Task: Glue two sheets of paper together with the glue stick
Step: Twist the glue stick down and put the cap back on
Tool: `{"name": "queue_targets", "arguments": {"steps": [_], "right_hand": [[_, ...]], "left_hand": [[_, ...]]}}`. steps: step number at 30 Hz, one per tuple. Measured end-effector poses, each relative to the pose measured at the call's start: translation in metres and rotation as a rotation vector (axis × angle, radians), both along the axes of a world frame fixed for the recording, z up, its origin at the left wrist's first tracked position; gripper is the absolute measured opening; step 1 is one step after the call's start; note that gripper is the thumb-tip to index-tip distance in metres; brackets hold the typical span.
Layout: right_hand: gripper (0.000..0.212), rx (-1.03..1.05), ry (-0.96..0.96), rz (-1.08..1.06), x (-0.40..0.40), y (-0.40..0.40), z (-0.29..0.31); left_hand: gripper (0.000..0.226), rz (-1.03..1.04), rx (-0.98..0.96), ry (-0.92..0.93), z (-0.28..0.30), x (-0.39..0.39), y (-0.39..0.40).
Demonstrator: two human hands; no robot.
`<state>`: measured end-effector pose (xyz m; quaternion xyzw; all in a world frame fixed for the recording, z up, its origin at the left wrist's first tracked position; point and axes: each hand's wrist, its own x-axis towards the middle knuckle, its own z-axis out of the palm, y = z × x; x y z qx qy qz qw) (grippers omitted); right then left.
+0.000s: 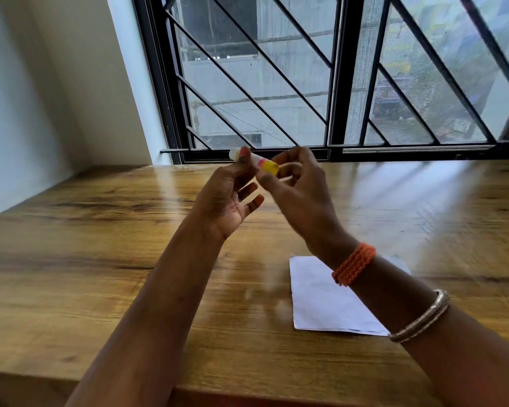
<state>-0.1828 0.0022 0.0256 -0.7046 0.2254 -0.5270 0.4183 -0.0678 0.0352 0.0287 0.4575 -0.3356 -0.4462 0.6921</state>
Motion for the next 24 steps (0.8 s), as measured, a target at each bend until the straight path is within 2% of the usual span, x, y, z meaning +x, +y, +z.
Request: {"name": "queue_targets", "arguments": {"steps": [2,3,6,9,12,14,16,18,19,21,24], "right_hand": [[0.008,0.487,-0.087,0.297,-0.002,-0.002,0.004],[0.009,0.615,-0.119,0.370,-0.003,-0.005,0.004],[0.015,0.726,-0.185,0.384,-0.003,-0.013,0.002],[0.016,0.644,-0.159,0.304,-0.001,-0.014,-0.002],[0.016,0.424,-0.097,0.178,-0.001,-0.012,-0.005],[0.014,0.096,-0.009,0.014,0.000,-0.010,-0.006],[0.011,-0.355,0.122,-0.200,-0.001,-0.013,-0.010],[0.018,-0.675,0.233,-0.389,-0.001,-0.016,-0.014],[0.020,-0.719,0.233,-0.428,-0.002,-0.016,-0.015],[0.021,-0.628,0.162,-0.371,-0.001,-0.016,-0.015],[0.021,-0.193,0.076,-0.107,-0.001,-0.016,-0.009]], "left_hand": [[0.019,-0.016,0.015,0.011,0.001,-0.001,0.000],[0.018,-0.023,0.025,0.012,0.000,-0.001,0.000],[0.017,-0.020,0.043,-0.011,0.000,-0.002,-0.003],[0.023,0.035,0.066,-0.036,-0.001,-0.003,-0.004],[0.028,0.069,0.089,-0.060,-0.001,-0.007,-0.002],[0.031,0.083,0.112,-0.054,0.000,-0.008,-0.002],[0.037,0.082,0.116,-0.014,0.001,-0.007,-0.001],[0.041,0.081,0.107,0.019,0.002,-0.006,-0.001],[0.041,0.084,0.103,0.021,0.002,-0.006,-0.002],[0.036,0.084,0.094,0.031,0.002,-0.004,-0.002],[0.021,0.072,0.091,0.060,0.000,0.000,-0.003]]}}
